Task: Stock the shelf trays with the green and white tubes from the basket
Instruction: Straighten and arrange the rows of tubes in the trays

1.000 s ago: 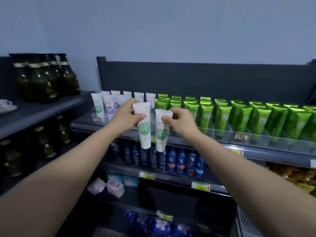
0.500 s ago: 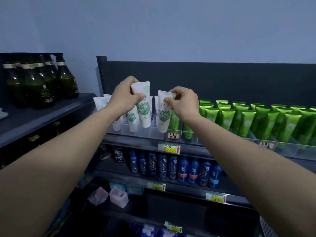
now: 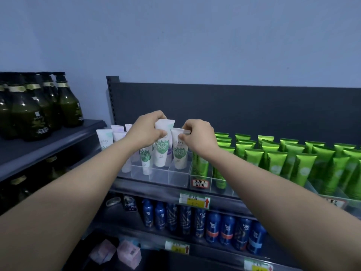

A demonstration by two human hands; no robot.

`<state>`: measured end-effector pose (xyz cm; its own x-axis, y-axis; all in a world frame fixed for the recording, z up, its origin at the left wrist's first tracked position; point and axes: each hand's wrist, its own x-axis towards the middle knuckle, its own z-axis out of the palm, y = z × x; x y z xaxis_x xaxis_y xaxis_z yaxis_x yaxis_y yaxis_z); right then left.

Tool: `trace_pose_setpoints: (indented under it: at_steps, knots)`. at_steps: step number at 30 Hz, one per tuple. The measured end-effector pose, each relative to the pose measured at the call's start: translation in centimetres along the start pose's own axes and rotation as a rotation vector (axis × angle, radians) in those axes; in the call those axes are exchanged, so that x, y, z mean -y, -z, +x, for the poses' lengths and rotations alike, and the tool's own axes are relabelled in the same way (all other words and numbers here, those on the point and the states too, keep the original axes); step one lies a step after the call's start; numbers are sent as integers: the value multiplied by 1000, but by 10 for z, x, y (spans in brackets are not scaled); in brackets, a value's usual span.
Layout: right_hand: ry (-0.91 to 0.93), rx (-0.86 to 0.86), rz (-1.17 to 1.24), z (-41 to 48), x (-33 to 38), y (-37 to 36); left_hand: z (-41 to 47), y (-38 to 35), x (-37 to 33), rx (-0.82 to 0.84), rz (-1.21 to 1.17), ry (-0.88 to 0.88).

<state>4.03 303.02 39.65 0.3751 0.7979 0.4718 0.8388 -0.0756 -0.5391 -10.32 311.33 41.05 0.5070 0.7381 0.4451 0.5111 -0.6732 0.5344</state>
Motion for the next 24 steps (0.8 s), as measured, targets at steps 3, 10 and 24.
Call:
trace_pose_setpoints:
  at_steps: [3, 10, 24]
  knots:
    - [-16, 63, -92, 4, 1, -7, 9, -2, 8, 42, 48, 24]
    - [-30, 155, -216, 12, 5, -15, 27, -3, 22, 148, 142, -23]
    - [3, 206, -539, 24, 9, -19, 38, -29, 62, 271, 165, -28]
